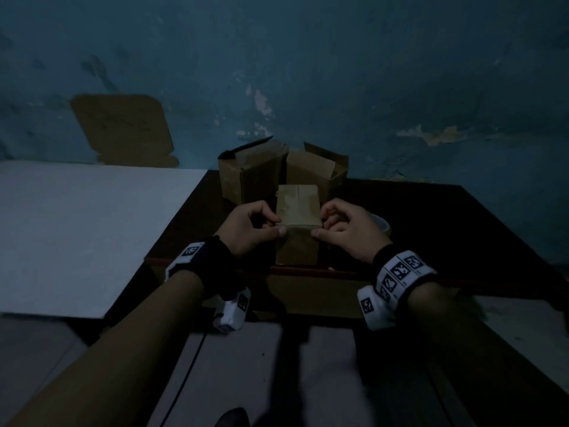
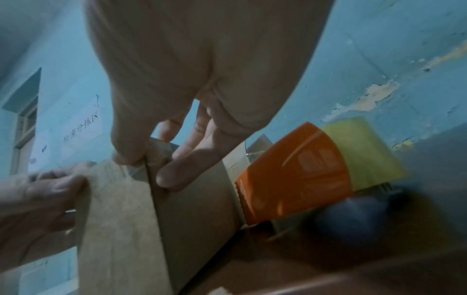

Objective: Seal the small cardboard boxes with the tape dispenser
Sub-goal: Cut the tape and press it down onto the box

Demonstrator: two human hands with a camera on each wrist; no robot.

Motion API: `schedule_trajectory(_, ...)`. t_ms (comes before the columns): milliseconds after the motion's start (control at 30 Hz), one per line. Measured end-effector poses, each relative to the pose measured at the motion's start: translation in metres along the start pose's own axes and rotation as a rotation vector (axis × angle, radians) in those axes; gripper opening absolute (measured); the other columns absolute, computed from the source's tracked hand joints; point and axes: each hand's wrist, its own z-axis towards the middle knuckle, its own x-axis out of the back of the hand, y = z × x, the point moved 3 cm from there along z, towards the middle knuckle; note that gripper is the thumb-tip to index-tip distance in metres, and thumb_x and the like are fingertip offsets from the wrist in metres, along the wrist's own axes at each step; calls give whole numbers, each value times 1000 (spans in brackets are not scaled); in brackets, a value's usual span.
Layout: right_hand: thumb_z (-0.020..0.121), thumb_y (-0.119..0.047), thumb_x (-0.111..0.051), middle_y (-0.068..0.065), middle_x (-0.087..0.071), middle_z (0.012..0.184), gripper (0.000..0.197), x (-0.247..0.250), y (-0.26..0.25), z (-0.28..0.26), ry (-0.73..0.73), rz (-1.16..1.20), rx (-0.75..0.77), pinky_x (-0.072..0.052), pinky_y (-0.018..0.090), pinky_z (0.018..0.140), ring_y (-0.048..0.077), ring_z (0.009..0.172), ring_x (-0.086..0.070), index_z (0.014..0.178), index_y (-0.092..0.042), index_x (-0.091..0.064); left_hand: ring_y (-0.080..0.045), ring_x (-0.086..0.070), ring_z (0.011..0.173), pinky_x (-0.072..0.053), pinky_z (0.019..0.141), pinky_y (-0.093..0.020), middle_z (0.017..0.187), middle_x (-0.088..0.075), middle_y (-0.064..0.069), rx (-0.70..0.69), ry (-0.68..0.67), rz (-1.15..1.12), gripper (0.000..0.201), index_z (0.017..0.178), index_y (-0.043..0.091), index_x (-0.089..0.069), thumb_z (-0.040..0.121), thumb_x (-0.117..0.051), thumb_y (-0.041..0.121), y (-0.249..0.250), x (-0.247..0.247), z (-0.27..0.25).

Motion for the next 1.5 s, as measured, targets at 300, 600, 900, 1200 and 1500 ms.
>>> schedule_trajectory(300, 75, -20, -81, 4, -52, 78, 33, -6, 6, 2, 24, -27, 65, -47, 33, 60, 14, 61, -51, 94, -13, -55, -12, -59, 78, -53, 68, -19, 88, -61, -2, 5, -11, -74, 19, 86, 15, -59, 78, -77, 16, -4, -4, 3)
schedule_trajectory(600, 80, -30, -76, -5, -49, 75, 31, -7, 12, 5, 32, -252, 143, -45, 24, 56, 6, 59, -47, 96, -26, -49, -12, -62, 83, -51, 73, -23, 90, -63, 1, -89, 62, 35, 23, 89, 20, -56, 79, -77, 18, -7, -10, 3)
schedule_trajectory(900, 82, -38, -72, -4, -53, 79, 36, -8, 8, 4, 15, -420, 141, -50, 28, 60, 9, 63, -53, 105, -27, -47, 3, -58, 94, -44, 74, -10, 100, -61, 11, -131, 93, 109, 22, 86, 26, -55, 80, -75, 17, -5, -10, 3)
schedule_trajectory(1200, 100, -36, -42, 5, -58, 80, 12, 0, -12, 1, -110, -338, 51, -52, 24, 57, 12, 68, -57, 101, -25, -48, -21, -67, 98, -53, 92, -45, 117, -62, -3, 160, -69, -147, 16, 90, 19, -62, 98, -48, 22, 2, -1, 5)
schedule_trajectory(1500, 83, -42, -71, 0, -60, 74, 33, -4, 7, 4, -48, -371, 138, -54, 33, 58, 13, 62, -62, 98, -35, -42, -10, -57, 109, -50, 88, -35, 112, -60, 10, -49, 11, 124, 20, 93, 20, -58, 81, -73, 27, -2, -3, 3)
